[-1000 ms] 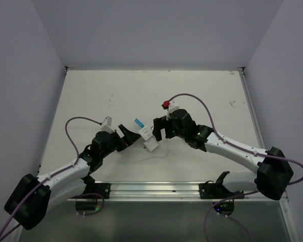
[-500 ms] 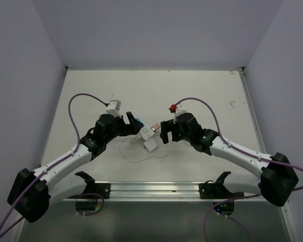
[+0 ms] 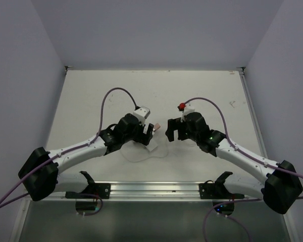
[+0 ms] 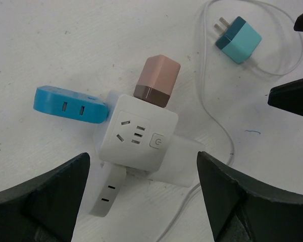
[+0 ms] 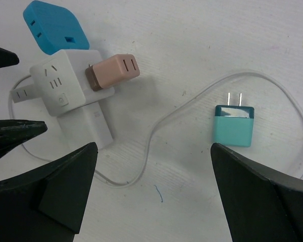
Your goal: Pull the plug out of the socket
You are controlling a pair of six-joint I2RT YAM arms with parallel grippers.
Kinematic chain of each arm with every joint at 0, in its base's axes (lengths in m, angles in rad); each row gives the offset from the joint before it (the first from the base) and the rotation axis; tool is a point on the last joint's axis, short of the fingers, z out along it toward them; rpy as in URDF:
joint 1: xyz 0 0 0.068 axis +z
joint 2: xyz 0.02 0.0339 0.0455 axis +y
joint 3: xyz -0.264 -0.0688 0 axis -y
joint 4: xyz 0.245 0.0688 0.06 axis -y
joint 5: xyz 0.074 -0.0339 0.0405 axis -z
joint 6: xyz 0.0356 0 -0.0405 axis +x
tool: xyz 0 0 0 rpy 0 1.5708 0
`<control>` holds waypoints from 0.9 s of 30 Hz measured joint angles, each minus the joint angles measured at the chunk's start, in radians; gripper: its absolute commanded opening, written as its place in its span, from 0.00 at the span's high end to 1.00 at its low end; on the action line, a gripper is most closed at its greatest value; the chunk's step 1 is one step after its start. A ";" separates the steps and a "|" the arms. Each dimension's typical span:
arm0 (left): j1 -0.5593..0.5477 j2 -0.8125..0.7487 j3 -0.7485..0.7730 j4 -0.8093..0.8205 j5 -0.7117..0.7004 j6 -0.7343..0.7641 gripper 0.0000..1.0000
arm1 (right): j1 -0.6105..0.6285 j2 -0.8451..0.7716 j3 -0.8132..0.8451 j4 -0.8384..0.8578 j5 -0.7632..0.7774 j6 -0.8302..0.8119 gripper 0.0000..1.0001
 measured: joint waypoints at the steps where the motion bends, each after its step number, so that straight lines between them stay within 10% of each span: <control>1: -0.009 0.013 0.016 -0.012 -0.016 0.013 0.11 | -0.002 -0.001 -0.002 0.000 -0.002 0.001 0.02; 27: -0.104 0.233 0.193 -0.184 -0.191 0.189 0.29 | -0.058 -0.042 -0.050 0.005 -0.068 0.015 0.02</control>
